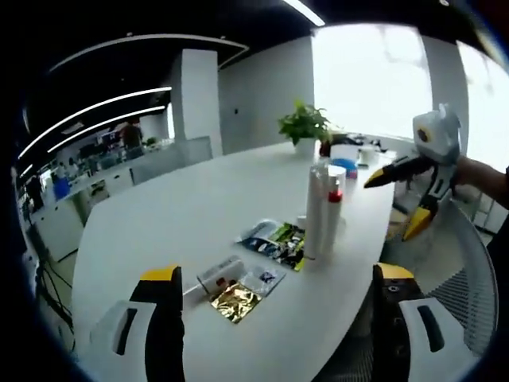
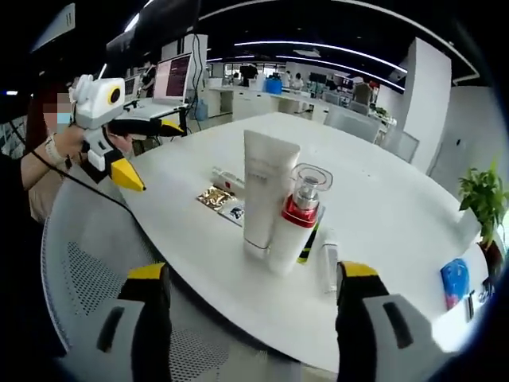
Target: Arrange the skincare products in the storage area until every visible bottle or jar stands upright without overlapping.
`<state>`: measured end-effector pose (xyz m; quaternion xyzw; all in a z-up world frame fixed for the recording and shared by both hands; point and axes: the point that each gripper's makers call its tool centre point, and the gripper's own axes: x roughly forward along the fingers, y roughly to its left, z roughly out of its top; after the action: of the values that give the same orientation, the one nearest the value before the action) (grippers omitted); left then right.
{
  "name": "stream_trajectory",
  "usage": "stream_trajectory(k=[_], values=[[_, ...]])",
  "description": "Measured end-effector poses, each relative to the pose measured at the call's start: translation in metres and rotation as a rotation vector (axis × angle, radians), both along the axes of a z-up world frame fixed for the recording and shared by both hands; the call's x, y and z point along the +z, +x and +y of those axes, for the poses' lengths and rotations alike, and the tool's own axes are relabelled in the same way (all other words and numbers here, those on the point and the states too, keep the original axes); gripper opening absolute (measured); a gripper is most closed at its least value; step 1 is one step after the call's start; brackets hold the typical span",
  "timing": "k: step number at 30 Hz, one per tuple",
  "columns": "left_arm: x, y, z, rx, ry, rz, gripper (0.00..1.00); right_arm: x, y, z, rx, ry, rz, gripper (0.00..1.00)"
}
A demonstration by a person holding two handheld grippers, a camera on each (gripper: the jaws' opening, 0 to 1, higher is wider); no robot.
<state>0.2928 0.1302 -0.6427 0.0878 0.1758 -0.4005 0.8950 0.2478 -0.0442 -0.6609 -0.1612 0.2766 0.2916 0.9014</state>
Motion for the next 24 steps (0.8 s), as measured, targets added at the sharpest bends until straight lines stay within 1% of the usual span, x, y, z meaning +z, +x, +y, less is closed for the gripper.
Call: stream_trajectory(k=[3,7,10,14,16,19,20,21,22,24], values=[[-0.001,-0.005,0.001,0.001,-0.003,0.01,0.97,0.003,-0.002,-0.003,-0.005,-0.013,-0.006,0.96],[-0.002,-0.006,0.005,0.008,0.014,0.0,0.97,0.008,-0.004,-0.004,-0.001,-0.009,-0.017,0.99],[-0.002,-0.005,0.008,0.014,0.014,0.0,0.97,0.01,-0.003,-0.005,-0.006,-0.008,-0.023,1.0],[-0.005,-0.002,0.012,0.015,0.037,0.004,0.97,0.014,-0.001,-0.005,-0.003,0.006,-0.025,1.0],[-0.006,0.001,0.013,0.014,0.047,0.011,0.97,0.019,0.001,-0.006,-0.006,0.018,-0.034,1.0],[-0.008,0.008,0.016,0.01,0.075,0.012,0.97,0.021,0.005,-0.006,-0.002,0.026,-0.03,1.0],[-0.008,0.011,0.016,0.009,0.083,0.009,0.97,0.02,0.006,-0.006,0.005,0.025,-0.021,1.0],[-0.009,0.016,0.016,0.003,0.093,0.007,0.97,0.02,0.007,-0.006,0.008,0.023,-0.023,1.0],[-0.009,0.019,0.016,-0.004,0.102,0.006,0.97,0.02,0.008,-0.005,0.031,0.015,-0.03,1.0],[-0.014,0.027,0.015,-0.027,0.135,0.007,0.95,0.019,0.01,-0.006,0.037,0.005,-0.028,1.0]])
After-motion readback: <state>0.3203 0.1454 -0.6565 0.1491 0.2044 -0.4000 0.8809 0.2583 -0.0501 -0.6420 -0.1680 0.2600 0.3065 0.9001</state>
